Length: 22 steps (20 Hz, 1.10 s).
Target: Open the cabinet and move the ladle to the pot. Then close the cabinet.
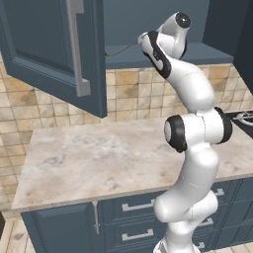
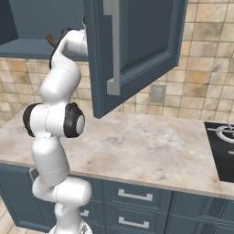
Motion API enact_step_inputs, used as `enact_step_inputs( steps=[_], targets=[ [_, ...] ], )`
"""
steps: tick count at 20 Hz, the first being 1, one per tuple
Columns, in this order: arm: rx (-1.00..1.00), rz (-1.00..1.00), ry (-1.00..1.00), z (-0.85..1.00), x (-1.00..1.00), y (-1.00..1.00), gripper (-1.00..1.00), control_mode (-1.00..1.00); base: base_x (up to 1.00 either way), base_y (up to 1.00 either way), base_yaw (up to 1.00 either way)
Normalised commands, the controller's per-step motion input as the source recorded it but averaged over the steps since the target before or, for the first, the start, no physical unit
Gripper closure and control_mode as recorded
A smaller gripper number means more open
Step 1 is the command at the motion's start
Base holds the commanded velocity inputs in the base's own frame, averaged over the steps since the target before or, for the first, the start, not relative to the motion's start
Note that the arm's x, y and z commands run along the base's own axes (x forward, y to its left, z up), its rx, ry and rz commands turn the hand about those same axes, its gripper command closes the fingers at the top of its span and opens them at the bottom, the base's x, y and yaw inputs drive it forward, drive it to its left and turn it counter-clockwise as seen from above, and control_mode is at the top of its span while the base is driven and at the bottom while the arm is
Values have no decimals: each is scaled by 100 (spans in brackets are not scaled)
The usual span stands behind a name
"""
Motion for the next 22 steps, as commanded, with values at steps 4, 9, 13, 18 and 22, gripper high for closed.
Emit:
enact_step_inputs(
  steps=[4,9,13,18,22],
  targets=[
    [0,4,0,-21,32,0,-100,-100,0,0,0],
    [0,7,0,-17,37,0,100,-100,0,0,0],
    [0,6,0,-2,26,0,100,-100,0,0,0],
    [0,4,-1,0,-4,0,100,-100,0,0,0],
    [0,0,-4,0,-53,2,100,-100,0,0,0]
  ],
)
